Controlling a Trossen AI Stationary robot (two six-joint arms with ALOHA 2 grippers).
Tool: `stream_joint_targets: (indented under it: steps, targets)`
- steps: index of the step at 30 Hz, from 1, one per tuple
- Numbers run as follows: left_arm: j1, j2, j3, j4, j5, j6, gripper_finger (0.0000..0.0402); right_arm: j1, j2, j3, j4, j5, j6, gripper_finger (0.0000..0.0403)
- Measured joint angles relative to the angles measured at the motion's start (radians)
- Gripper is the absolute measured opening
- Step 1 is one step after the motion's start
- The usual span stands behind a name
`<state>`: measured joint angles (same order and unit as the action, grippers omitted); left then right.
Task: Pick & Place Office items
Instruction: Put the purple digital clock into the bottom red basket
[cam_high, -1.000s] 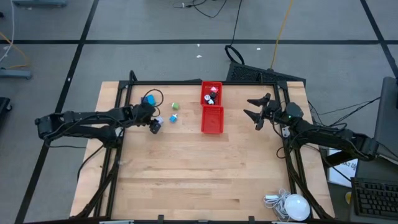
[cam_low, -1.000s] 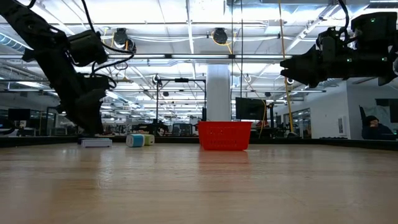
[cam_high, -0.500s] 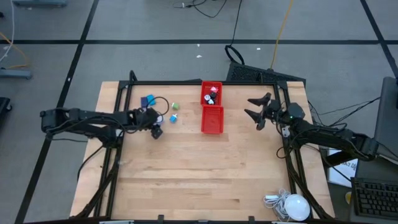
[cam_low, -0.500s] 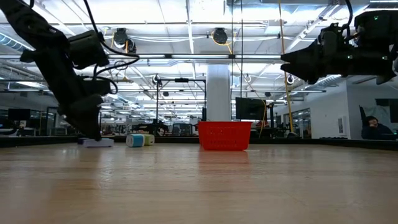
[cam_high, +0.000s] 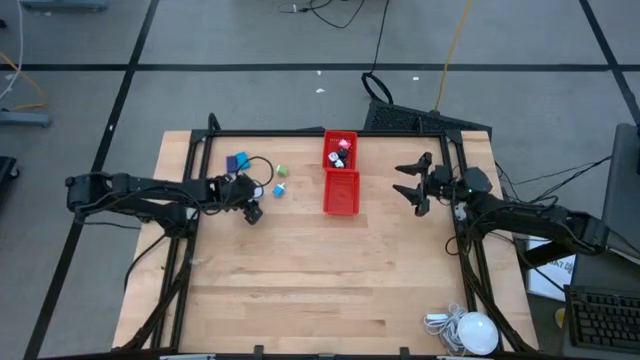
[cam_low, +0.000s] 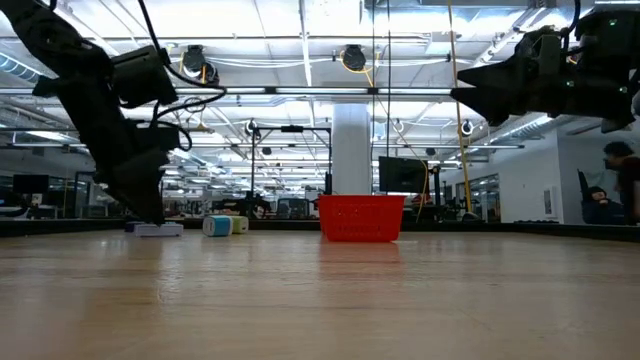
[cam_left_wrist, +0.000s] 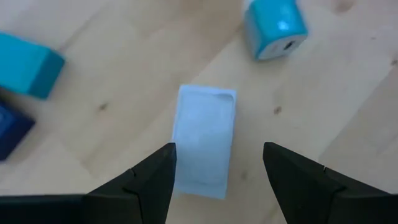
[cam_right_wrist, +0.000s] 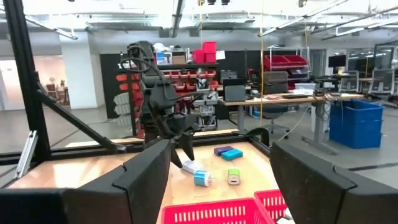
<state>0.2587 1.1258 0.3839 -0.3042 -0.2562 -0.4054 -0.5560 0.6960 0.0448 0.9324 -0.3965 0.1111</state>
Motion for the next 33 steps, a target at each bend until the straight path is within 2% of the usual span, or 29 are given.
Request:
stream_joint_targets:
  steps: [7, 11, 19, 26, 33]
  targets:
    - [0.0, 0.002, 0.024, -0.022, -0.079, 0.067, 0.0243, 0.002, 0.0, 0.0, 0.029, 0.001, -0.02, 0.0263]
    - [0.015, 0.017, 0.024, -0.06, -0.082, 0.068, 0.0243, 0.002, 0.0, 0.0, 0.043, 0.002, -0.019, 0.0263]
    - [0.036, 0.035, 0.024, -0.083, 0.049, 0.066, 0.0243, 0.002, 0.0, 0.0, 0.104, 0.002, 0.008, 0.0263]
    - [0.036, 0.034, 0.024, -0.073, 0.047, 0.086, 0.0243, 0.002, 0.0, 0.0, 0.118, 0.002, 0.016, 0.0263]
    - [0.036, 0.034, 0.024, -0.074, 0.047, 0.027, 0.0243, 0.005, 0.016, 0.0, 0.067, -0.001, 0.091, 0.0263]
